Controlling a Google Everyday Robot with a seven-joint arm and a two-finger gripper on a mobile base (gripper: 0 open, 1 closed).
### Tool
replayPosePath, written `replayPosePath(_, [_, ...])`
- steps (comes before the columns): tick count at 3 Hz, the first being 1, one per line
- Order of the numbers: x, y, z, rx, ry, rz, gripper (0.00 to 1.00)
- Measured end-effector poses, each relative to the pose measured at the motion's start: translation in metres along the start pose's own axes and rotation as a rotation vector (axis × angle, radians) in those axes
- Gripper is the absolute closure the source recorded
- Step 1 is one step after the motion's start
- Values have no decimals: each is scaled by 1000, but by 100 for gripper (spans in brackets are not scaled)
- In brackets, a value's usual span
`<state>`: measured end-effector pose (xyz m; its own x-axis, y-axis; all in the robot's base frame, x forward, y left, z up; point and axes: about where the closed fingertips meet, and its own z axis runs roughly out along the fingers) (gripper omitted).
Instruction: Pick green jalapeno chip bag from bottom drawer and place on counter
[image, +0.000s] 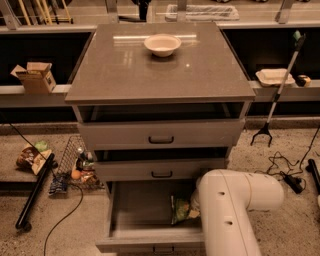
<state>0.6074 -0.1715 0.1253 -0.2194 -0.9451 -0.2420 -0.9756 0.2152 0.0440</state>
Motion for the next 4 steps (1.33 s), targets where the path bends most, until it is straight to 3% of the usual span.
replayPosePath(1, [2, 15, -41, 41, -62, -24, 84])
replayPosePath(2, [23, 44, -133, 98, -169, -34, 100])
replayPosePath(4, [15, 53, -146, 87, -194, -40, 100])
